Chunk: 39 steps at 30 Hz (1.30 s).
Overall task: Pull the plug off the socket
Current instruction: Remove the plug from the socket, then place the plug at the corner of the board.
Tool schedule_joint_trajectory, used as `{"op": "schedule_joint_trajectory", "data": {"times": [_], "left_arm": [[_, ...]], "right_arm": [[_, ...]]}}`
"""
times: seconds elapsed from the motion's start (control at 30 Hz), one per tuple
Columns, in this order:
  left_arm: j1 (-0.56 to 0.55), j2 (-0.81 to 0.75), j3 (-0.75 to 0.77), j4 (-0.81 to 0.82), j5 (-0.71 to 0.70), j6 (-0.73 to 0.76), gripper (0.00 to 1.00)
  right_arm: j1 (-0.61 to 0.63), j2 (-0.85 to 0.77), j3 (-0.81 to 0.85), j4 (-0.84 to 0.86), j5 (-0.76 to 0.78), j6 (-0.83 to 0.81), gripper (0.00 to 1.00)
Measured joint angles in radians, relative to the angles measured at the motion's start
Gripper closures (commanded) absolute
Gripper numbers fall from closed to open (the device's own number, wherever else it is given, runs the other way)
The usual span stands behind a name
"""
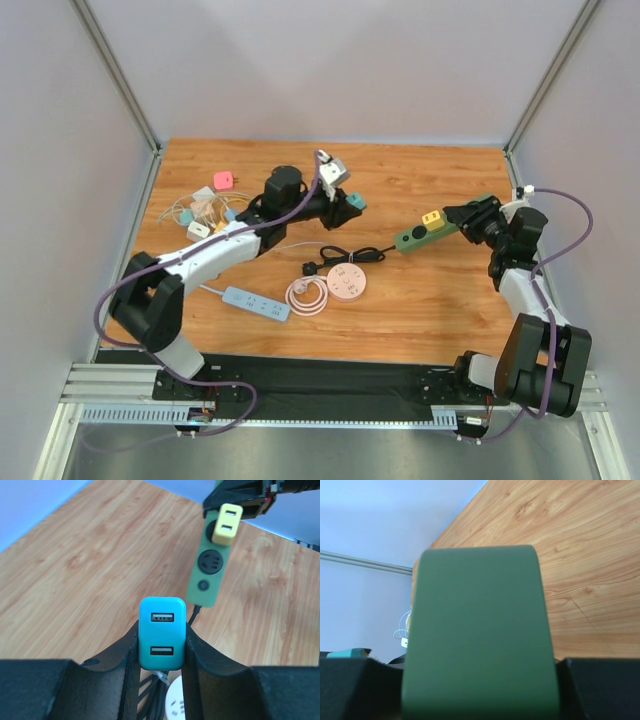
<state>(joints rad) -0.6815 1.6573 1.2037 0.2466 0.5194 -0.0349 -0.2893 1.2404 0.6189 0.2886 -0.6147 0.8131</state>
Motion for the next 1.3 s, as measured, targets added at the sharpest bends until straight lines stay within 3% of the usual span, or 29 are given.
{"op": "schedule_joint_trajectory", "data": {"times": [0.2,0.53,0.83,1.3], "left_arm": [[0.140,-0.243,-0.196,-0.011,-0.029,-0.006,1.00],[0.433,-0.517,-0.552,0.072,-0.148,-0.186,1.00],[0.602,-0.576,-0.605,0.062,-0.259,-0.336,1.00],[0.806,-0.544,-0.667,0.042,-0.296,-0.511,1.00]], "right_arm": [[-0.006,0.000,0.000,0.001,-0.013,-0.003,1.00],[-0.011,-0.012,-0.019,0.017,-0.031,-0.034,1.00],[-0.018,-0.021,-0.026,0.018,-0.034,-0.044,1.00],[-0.022,-0.017,-0.026,0.015,-0.036,-0.044,1.00]]}}
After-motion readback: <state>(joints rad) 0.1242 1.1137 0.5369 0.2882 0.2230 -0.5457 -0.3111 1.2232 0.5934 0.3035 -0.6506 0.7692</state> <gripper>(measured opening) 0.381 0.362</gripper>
